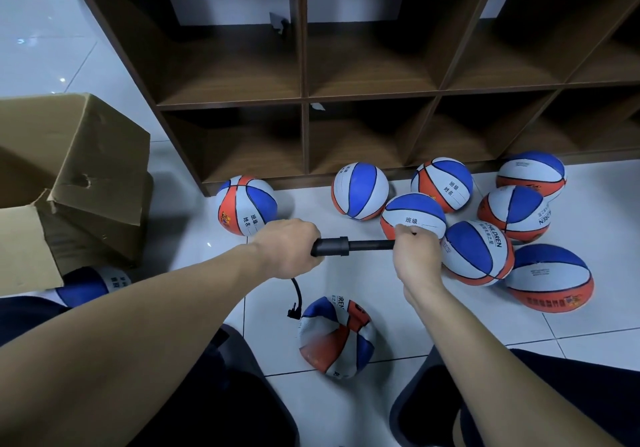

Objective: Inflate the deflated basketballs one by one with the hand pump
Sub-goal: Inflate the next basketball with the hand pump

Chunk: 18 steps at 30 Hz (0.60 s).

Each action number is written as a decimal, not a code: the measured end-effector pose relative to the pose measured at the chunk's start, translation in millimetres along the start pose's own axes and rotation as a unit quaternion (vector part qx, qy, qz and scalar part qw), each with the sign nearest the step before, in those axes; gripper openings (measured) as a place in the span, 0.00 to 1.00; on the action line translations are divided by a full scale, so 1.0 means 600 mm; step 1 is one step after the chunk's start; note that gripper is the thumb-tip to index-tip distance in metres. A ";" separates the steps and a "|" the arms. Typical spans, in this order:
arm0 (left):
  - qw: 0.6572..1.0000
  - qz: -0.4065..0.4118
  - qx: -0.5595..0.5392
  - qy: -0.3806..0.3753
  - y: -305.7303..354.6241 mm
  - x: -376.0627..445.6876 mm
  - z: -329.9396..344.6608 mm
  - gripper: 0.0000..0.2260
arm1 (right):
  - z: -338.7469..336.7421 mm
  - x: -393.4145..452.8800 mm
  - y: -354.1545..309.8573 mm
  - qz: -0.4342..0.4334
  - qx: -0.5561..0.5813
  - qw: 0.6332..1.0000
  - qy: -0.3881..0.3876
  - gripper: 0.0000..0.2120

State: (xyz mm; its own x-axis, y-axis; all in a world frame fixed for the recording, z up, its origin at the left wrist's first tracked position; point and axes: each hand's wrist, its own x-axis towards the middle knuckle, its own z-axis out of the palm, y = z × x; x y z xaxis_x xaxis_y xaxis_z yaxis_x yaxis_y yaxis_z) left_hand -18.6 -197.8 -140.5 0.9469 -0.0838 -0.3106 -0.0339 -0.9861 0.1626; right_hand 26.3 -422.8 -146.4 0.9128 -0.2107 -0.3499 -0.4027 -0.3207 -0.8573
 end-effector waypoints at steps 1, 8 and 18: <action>1.000 0.001 0.001 0.001 0.003 0.000 0.000 0.11 | 0.006 -0.006 0.000 -0.013 -0.007 1.000 -0.003 0.18; 1.000 0.013 -0.004 0.016 0.020 0.001 0.001 0.12 | 0.036 -0.040 -0.004 -0.072 -0.044 0.996 -0.033 0.19; 0.999 0.032 -0.002 0.016 0.034 0.002 0.003 0.11 | 0.049 -0.050 0.008 -0.083 -0.043 0.994 -0.063 0.17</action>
State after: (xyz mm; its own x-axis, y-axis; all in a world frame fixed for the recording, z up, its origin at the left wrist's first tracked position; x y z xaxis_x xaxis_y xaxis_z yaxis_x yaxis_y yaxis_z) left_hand -18.7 -218.3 -139.1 0.9527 -0.1415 -0.2690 -0.0933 -0.9785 0.1842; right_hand -0.7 -390.9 -151.1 0.9661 -0.0335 -0.2559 -0.2459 -0.4204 -0.8734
